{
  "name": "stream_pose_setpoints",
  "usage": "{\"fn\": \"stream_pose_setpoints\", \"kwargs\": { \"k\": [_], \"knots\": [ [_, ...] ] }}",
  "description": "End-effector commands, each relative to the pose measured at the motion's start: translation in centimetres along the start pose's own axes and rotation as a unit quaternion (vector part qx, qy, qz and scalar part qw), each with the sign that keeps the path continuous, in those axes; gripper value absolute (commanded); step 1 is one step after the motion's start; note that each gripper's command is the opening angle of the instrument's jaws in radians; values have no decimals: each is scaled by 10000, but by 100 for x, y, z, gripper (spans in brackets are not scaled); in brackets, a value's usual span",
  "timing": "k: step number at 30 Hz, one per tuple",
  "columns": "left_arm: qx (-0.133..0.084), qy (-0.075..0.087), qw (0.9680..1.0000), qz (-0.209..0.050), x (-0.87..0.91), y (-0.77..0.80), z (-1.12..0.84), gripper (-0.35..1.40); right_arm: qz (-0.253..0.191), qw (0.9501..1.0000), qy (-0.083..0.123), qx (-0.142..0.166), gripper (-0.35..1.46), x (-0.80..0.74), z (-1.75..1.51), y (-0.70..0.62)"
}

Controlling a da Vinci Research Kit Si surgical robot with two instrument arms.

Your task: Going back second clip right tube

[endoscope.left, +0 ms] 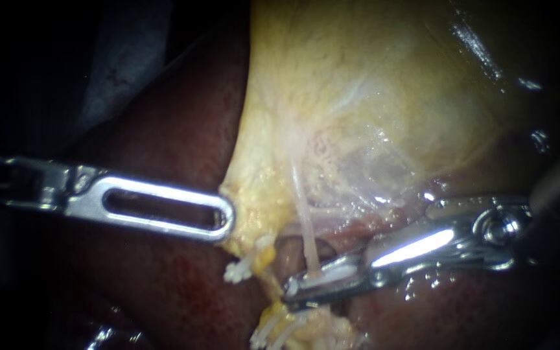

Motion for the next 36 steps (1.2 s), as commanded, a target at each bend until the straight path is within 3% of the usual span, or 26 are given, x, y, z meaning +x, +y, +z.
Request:
{"fn": "stream_pose_setpoints", "kwargs": {
  "k": [1, 14, 19, 25, 28, 36],
  "knots": [
    [-6, -2, 10000, 0, 0, 0, 0, -35, 5, 10000, -2, 0, -35, 0, 0, 0],
    [-7, -3, 10000, 0, 0, 0, 0, -35, 7, 10000, 23, -20, -35, 1, 1, 0],
    [-7, -3, 10000, 0, 0, -1, 0, -35, -261, 9996, 104, -46, 4, 2, 3, 0],
    [-8, -3, 10000, -1, 0, -1, 1, -35, -699, 9973, 204, -41, 30, 4, 4, -1],
    [-8, -4, 10000, -1, 0, -1, 1, -35, -991, 9948, 242, -56, 39, 6, 6, -1],
    [-8, -4, 10000, -1, 0, -1, 1, -35, -1278, 9914, 261, -74, 46, 8, 6, 0]
  ]
}}
